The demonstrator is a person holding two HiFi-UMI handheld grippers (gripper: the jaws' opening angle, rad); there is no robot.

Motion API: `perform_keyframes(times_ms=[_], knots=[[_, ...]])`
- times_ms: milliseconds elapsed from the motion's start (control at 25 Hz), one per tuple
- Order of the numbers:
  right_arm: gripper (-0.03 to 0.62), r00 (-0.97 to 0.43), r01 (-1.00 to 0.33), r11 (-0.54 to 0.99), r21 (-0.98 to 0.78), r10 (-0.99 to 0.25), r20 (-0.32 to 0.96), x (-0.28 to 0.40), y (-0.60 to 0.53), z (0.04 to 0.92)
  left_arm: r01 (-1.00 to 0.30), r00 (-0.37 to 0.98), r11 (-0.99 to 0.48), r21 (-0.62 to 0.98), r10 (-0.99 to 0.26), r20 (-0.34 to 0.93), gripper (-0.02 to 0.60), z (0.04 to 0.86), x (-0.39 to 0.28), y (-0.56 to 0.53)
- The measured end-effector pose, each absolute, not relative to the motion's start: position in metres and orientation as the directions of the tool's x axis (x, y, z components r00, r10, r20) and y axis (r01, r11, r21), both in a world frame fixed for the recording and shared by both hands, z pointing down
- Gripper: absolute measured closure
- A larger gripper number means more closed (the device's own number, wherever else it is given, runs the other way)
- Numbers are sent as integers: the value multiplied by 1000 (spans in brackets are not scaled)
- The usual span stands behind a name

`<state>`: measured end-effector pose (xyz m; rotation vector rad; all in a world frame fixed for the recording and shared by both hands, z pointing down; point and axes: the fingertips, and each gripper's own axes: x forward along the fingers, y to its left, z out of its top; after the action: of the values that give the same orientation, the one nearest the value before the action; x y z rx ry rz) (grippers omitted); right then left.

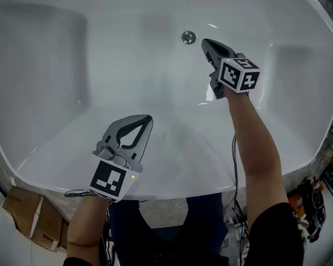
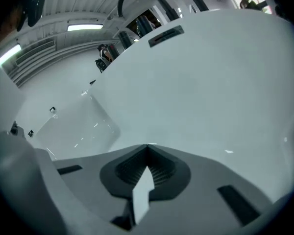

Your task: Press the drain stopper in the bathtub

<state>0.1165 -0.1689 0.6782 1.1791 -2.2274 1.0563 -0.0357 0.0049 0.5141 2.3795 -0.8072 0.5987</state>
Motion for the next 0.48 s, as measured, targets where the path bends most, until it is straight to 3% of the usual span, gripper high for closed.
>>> perform_keyframes(times_ms=[480], knots=[[585,-489,-870,303,-388,-438,754,123,-189,797,-612,730,-708,352,-333,597,575,559,-35,-4]])
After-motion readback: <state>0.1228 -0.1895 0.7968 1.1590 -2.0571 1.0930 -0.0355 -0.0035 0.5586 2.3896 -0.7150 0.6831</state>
